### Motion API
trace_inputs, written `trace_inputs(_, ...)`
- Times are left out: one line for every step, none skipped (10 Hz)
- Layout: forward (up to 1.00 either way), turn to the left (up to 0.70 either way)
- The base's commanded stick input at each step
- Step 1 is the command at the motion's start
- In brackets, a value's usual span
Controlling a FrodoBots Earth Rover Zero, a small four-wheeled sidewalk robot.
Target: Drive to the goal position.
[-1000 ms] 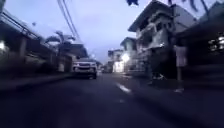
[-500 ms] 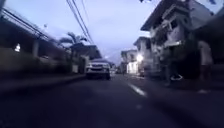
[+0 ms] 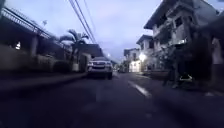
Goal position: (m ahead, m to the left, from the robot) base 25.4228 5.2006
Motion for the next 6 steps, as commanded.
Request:
trace_inputs(0.7, 0.0)
trace_inputs(0.7, 0.0)
trace_inputs(0.7, 0.0)
trace_inputs(0.7, 0.0)
trace_inputs(0.7, 0.0)
trace_inputs(0.7, 0.0)
